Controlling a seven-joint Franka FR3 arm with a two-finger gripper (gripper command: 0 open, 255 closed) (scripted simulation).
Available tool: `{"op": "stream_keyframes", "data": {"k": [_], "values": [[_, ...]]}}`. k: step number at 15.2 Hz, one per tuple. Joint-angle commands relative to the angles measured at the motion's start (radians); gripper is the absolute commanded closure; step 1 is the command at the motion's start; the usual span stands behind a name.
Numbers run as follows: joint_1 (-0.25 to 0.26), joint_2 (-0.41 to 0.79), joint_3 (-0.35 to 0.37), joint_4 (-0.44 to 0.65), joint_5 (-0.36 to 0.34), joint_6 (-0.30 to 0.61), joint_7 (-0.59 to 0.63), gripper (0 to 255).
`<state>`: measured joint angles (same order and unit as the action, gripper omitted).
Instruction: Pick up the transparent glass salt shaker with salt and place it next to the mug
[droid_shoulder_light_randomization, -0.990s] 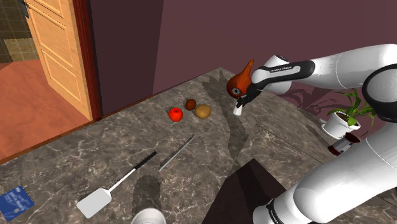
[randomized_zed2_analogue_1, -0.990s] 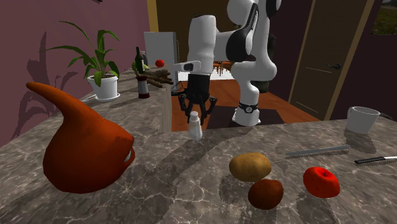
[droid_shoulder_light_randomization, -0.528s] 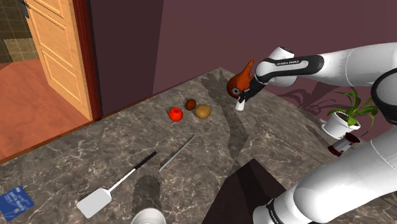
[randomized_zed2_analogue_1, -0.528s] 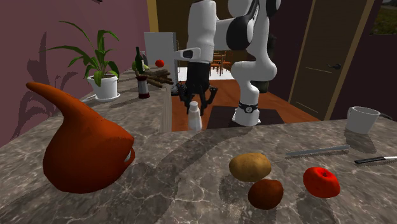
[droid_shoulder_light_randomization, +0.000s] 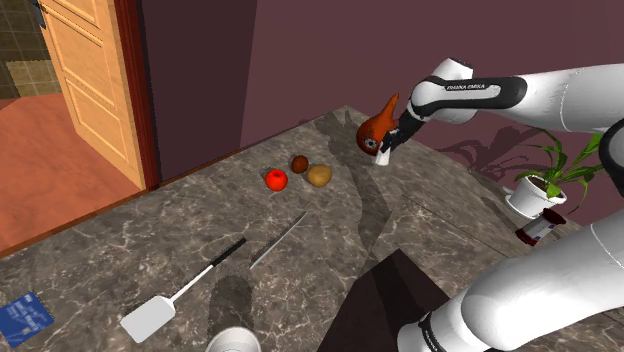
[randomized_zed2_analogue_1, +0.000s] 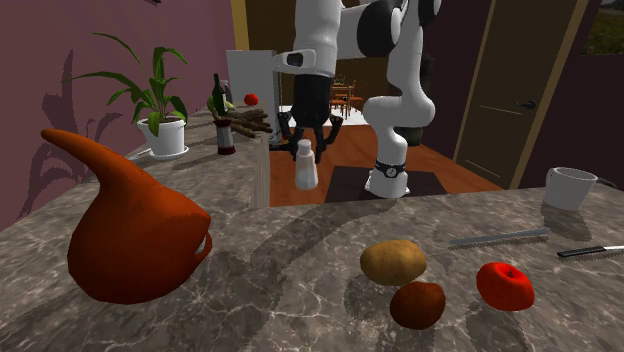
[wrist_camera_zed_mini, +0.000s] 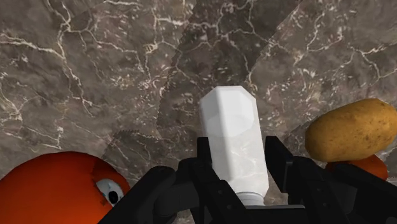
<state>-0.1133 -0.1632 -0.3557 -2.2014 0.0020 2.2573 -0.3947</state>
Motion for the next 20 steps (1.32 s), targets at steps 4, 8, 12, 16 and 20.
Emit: {"op": "stream_keyframes", "data": {"k": [4, 8, 12, 16, 20], "values": [[0.000, -0.018, 0.004, 0.049, -0.008, -0.067, 0.008, 255], [0.000, -0.030, 0.008, 0.092, -0.013, -0.120, 0.014, 255], [0.012, -0.119, 0.056, 0.003, -0.049, -0.118, 0.094, 255], [0.025, -0.227, 0.127, -0.101, -0.076, -0.122, 0.194, 255], [0.043, -0.324, 0.201, -0.188, -0.082, -0.135, 0.291, 255]]}}
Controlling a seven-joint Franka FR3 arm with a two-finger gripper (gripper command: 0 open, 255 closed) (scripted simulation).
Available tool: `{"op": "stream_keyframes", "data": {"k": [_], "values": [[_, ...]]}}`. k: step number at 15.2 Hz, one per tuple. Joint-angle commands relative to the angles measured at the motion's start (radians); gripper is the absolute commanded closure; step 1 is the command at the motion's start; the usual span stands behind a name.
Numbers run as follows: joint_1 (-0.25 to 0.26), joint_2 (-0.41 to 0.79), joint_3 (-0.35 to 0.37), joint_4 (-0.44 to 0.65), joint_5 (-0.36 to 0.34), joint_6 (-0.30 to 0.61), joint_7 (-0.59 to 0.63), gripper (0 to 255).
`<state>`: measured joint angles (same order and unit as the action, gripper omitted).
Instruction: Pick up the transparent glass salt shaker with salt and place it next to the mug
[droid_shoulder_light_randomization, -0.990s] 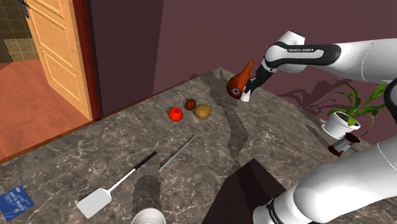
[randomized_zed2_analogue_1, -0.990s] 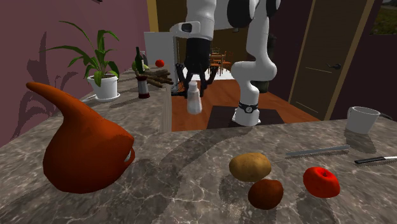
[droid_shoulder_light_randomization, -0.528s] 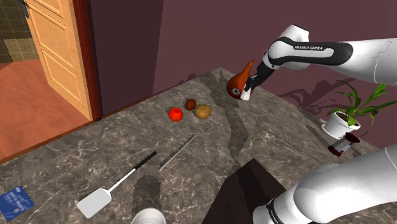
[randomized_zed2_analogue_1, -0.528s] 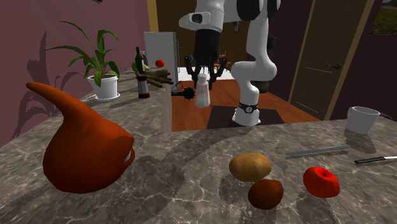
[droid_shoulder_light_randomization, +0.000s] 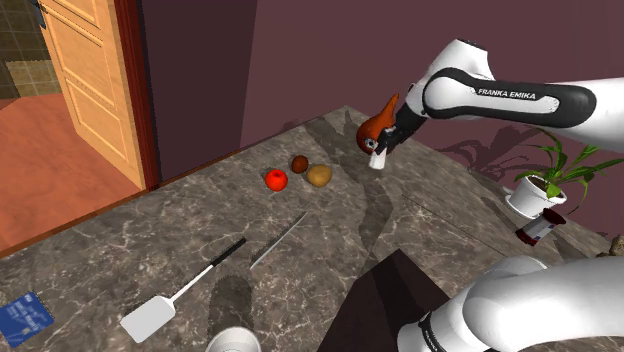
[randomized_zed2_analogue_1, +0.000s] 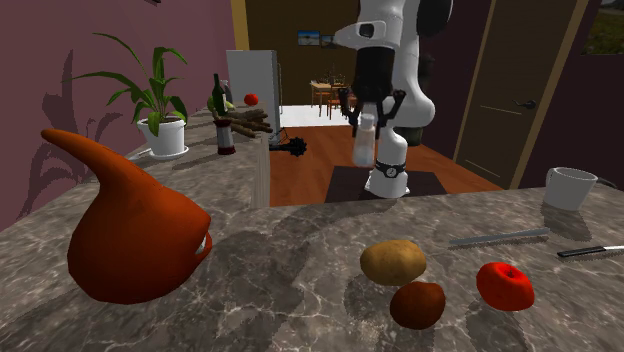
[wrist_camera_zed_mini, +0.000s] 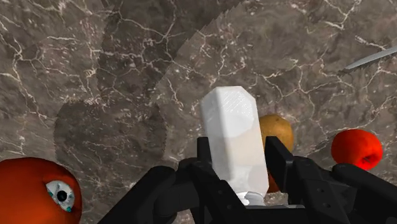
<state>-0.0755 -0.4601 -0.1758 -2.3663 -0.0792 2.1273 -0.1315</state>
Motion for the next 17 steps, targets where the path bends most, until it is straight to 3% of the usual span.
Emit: {"op": "stream_keyframes", "data": {"k": [1, 9, 17], "values": [[0.011, -0.050, 0.040, -0.042, 0.000, -0.010, 0.052, 255], [0.073, -0.198, 0.201, -0.152, 0.044, -0.055, 0.242, 255], [0.160, -0.276, 0.373, -0.187, 0.124, -0.104, 0.438, 255]]}}
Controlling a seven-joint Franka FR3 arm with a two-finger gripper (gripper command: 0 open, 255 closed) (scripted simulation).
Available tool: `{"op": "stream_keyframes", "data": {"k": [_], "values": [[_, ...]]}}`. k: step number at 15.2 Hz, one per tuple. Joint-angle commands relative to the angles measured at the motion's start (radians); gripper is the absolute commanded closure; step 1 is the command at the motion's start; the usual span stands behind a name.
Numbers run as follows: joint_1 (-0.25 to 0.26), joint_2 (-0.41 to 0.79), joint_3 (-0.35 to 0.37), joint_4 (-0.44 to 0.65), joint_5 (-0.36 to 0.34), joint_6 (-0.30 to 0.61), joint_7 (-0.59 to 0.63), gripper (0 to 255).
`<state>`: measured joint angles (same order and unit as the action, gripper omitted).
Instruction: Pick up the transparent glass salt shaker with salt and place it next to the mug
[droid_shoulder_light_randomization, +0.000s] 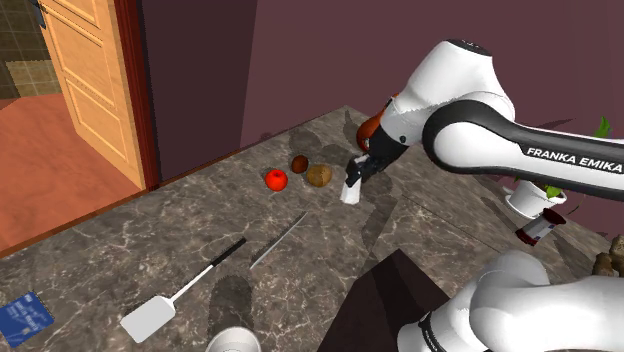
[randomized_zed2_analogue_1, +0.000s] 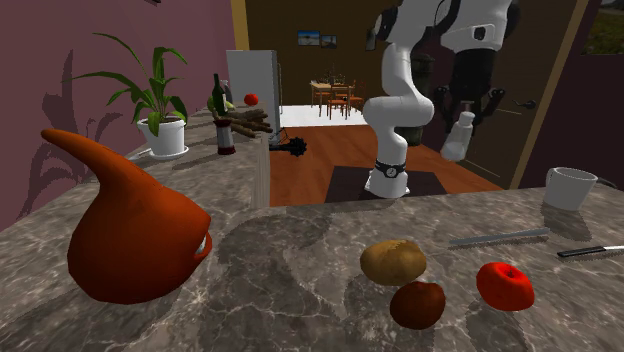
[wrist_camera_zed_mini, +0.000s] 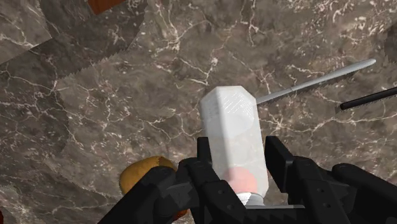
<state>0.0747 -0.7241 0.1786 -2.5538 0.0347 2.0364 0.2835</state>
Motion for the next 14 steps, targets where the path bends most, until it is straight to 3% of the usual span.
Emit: {"op": "stream_keyframes", "data": {"k": [1, 14], "values": [[0.021, -0.016, 0.041, 0.002, 0.020, -0.018, 0.048, 255], [0.118, 0.056, 0.344, 0.126, 0.133, -0.064, 0.379, 255]]}}
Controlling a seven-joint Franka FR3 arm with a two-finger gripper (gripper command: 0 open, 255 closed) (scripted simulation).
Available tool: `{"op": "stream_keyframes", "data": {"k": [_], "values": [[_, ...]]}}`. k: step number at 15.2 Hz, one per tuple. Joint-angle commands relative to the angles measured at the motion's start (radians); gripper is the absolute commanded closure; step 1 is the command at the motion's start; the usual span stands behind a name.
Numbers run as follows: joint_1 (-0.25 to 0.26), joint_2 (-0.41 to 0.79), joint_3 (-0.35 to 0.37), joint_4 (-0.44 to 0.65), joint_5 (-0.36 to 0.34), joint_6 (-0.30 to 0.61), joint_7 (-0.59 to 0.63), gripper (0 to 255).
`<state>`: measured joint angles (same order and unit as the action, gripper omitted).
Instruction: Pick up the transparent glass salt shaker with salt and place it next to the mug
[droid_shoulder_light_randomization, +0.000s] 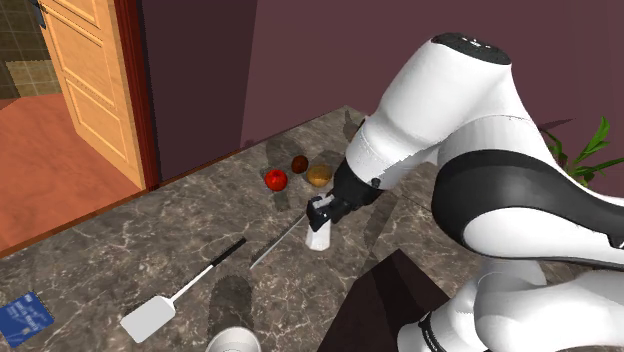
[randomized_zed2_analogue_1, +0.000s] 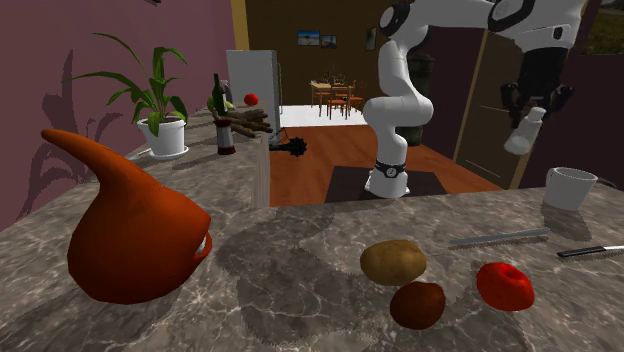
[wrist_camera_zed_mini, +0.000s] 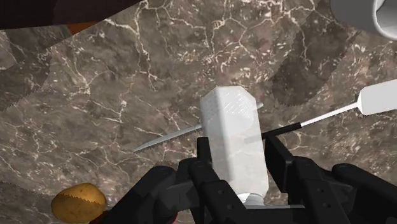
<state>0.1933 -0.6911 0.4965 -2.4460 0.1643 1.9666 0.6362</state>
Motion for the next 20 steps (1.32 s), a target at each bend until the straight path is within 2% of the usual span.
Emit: {"op": "stream_keyframes", "data": {"k": [1, 8, 9, 20], "values": [[0.001, 0.036, 0.051, 0.036, 0.008, 0.003, 0.053, 255], [-0.015, 0.162, 0.236, 0.187, 0.004, -0.011, 0.243, 255], [-0.026, 0.197, 0.282, 0.227, -0.006, -0.015, 0.289, 255], [-0.034, 0.231, 0.335, 0.109, -0.005, 0.135, 0.317, 255]]}}
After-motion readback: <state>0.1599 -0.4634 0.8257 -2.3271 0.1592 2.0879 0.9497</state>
